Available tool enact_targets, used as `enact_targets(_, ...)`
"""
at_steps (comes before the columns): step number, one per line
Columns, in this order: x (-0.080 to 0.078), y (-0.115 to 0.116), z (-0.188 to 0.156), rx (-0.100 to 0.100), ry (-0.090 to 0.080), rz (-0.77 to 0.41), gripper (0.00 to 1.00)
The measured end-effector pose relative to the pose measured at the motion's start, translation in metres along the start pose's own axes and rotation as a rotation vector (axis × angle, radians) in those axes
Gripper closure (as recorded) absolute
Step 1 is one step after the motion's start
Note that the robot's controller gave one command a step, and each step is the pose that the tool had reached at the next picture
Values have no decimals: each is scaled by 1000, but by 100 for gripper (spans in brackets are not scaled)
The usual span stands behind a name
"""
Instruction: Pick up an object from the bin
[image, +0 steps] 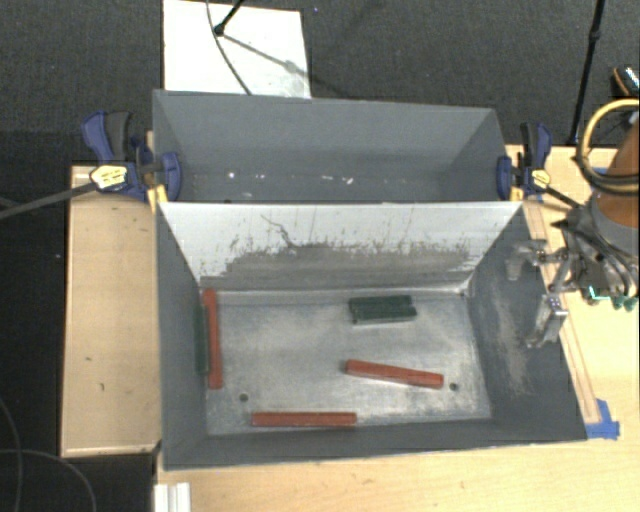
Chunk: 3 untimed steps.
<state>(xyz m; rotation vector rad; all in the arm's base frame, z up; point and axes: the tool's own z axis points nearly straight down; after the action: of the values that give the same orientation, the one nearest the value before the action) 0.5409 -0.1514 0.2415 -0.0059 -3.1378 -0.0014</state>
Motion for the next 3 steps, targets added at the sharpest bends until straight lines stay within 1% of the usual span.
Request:
enact_targets(1,0,59,88,-3,1,-71,0)
enact_targets(2,26,109,176,-3,3,-159,0)
enact_targets(3,23,106,171,1,-6,-162,100)
